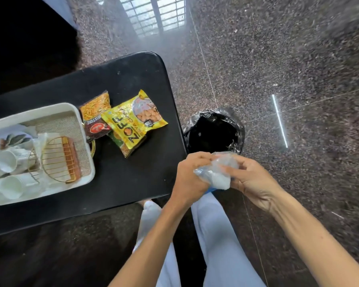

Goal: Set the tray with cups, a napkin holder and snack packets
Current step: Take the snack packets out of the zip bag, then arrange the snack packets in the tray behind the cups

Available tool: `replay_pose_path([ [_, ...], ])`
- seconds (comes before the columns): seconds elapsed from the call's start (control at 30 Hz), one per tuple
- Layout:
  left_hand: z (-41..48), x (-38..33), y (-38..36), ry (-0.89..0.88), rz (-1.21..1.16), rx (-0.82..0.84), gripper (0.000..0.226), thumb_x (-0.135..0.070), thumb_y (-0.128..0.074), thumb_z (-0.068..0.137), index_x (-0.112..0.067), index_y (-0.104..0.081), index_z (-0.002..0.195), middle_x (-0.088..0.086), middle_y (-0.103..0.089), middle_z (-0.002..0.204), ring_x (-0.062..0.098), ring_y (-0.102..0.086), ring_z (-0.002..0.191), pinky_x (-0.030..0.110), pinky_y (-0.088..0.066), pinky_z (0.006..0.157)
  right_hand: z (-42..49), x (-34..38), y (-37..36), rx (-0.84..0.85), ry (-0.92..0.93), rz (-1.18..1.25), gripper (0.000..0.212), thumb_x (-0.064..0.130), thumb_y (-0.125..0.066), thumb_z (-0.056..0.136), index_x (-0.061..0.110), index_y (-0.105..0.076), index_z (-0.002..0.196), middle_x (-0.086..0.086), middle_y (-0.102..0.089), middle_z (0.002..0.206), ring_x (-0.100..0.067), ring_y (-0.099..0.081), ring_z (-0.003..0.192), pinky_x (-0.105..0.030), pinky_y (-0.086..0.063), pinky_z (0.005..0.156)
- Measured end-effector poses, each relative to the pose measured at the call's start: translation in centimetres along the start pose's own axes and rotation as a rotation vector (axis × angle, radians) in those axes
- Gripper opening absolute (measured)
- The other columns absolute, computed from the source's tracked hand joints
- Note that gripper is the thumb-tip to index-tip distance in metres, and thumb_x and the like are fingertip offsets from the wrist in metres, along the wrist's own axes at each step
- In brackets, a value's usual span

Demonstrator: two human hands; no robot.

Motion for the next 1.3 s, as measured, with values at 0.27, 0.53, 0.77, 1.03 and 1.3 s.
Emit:
replay_pose_path([
  [0.27, -1.4, 1.7, -1.5, 0.297, -0.277, -0.288, 0.057, 0.005, -0.071, 0.088, -0.039, -0.062, 0.124, 0.000, -0.058, 0.147, 0.015, -0.054, 0.138, 0.037, -0.048, 0.114, 7.5, 1.6, 1.7, -0.250, 0.204, -0.651, 0.017, 0.026, -0.077, 0.086, 0.010, -0.074, 0.092, -0.015, -0.073, 0.088, -0.035, -0.065, 0.077, -0.047, -0.055, 0.069],
  [0.53, -5.4, 3.6, 1.4, 0.422, -0.367, -0.348, 0.037, 0.004, -0.067, 0.093, -0.030, -0.080, 0.095, 0.000, -0.081, 0.098, 0.019, -0.077, 0.096, 0.031, -0.060, 0.087, 15.4, -4.0, 3.8, -0.721, 0.074, -0.639, 0.038, 0.024, -0.061, 0.097, 0.003, -0.060, 0.129, -0.025, -0.062, 0.129, -0.039, -0.053, 0.123, -0.033, -0.030, 0.097],
  [0.77, -7.3, 5.9, 3.9, 0.490, -0.401, -0.399, 0.028, 0.007, -0.061, 0.095, -0.015, -0.077, 0.100, 0.002, -0.082, 0.094, 0.018, -0.078, 0.088, 0.025, -0.061, 0.079, 17.6, -6.2, 3.7, -0.780, -0.018, -0.504, 0.056, 0.027, -0.056, 0.100, 0.019, -0.038, 0.152, -0.018, -0.041, 0.153, -0.036, -0.030, 0.143, -0.044, -0.028, 0.114],
  [1.03, -8.0, 5.8, 7.7, 0.441, -0.416, -0.454, 0.028, 0.002, -0.059, 0.098, -0.019, -0.077, 0.103, 0.000, -0.081, 0.098, 0.017, -0.077, 0.090, 0.025, -0.061, 0.080, 14.8, -3.0, -0.2, -0.742, 0.168, -0.711, 0.035, 0.016, -0.063, 0.094, 0.007, -0.064, 0.127, -0.022, -0.054, 0.135, -0.034, -0.049, 0.128, -0.038, -0.035, 0.112],
  [1.3, -12.0, 5.6, 12.8, 0.402, -0.481, -0.501, 0.026, 0.002, -0.059, 0.098, -0.017, -0.076, 0.103, 0.000, -0.081, 0.097, 0.019, -0.077, 0.092, 0.029, -0.060, 0.081, 6.8, 5.1, -14.0, -0.430, 0.734, -0.784, 0.013, 0.023, -0.062, 0.094, 0.028, -0.073, 0.099, 0.009, -0.071, 0.100, -0.001, -0.067, 0.089, -0.012, -0.049, 0.076],
])
Point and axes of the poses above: each hand's wrist, its own z-axis towards the middle knuckle, its own y-axis out of the back of the hand, x = y × z, the point moved 3 cm from there along z, towards the middle knuckle
